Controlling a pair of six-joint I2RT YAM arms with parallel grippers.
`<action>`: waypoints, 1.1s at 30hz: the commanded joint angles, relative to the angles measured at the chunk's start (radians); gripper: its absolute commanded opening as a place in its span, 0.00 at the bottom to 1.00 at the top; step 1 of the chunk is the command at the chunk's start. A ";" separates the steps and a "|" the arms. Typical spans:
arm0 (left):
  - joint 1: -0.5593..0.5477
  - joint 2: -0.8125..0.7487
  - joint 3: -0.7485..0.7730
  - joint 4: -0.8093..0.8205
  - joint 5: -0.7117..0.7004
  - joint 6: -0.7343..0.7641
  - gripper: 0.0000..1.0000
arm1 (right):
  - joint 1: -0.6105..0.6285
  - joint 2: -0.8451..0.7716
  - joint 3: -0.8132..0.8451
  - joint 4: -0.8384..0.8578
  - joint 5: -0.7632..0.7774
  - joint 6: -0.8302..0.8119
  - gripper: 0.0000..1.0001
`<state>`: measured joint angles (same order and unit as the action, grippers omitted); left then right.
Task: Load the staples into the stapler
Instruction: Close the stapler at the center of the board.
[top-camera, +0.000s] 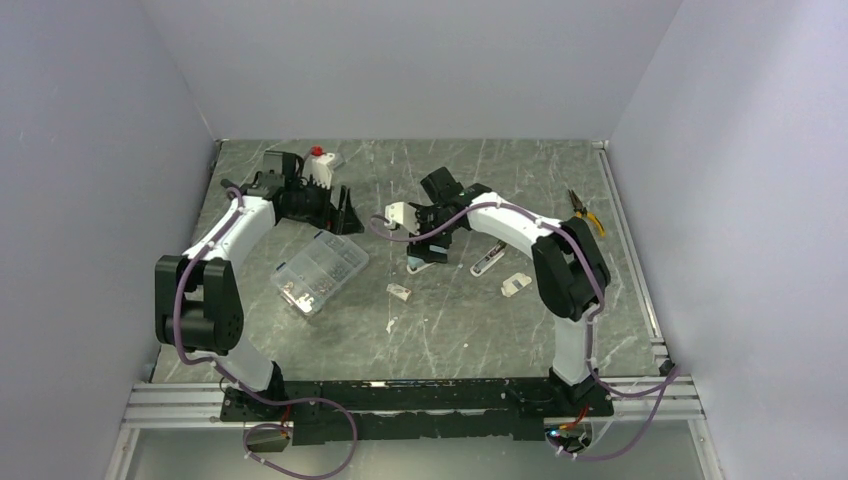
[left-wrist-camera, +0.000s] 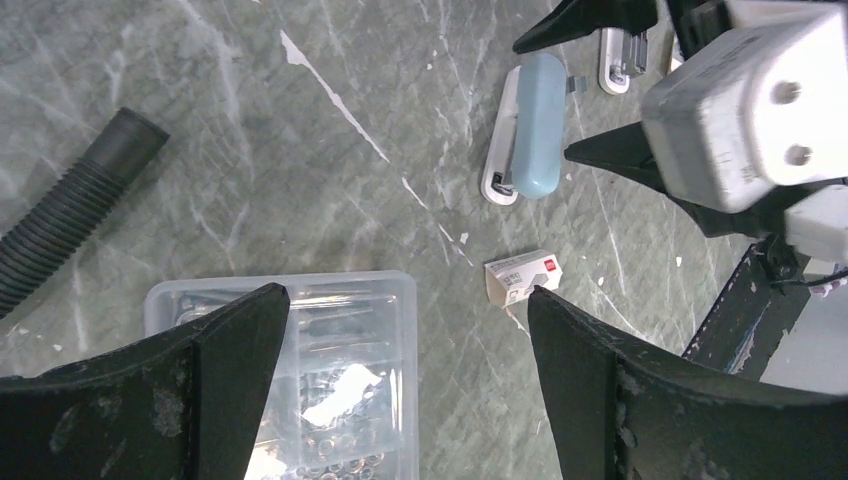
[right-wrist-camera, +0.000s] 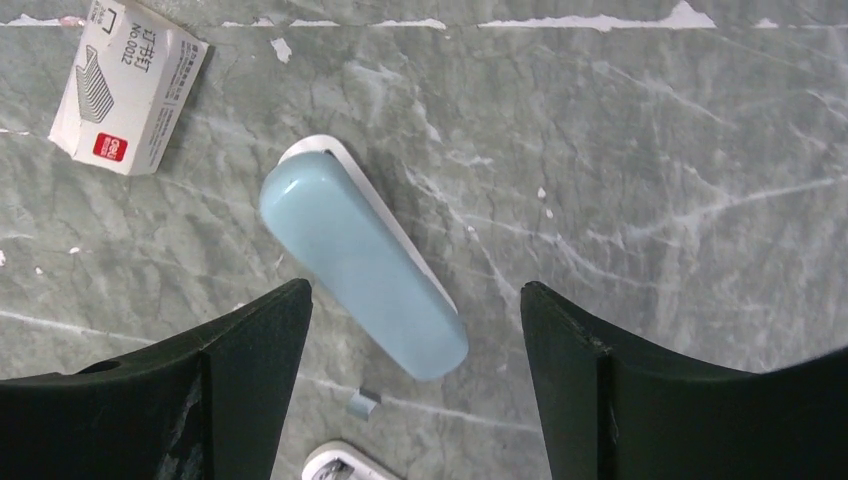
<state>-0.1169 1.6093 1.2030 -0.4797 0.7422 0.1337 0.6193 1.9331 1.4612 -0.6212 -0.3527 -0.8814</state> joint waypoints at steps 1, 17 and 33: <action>0.028 -0.012 0.027 0.008 0.042 -0.022 0.95 | 0.003 0.057 0.075 -0.033 -0.069 -0.044 0.78; 0.046 0.035 0.068 -0.069 0.076 -0.044 0.95 | 0.002 -0.019 -0.189 0.179 0.009 0.167 0.49; -0.006 0.201 0.193 0.020 0.451 -0.338 0.95 | -0.016 -0.271 -0.197 0.266 -0.002 0.383 0.00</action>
<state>-0.0818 1.7485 1.2995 -0.4614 1.0203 -0.0906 0.6106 1.8130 1.2461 -0.4412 -0.3325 -0.5835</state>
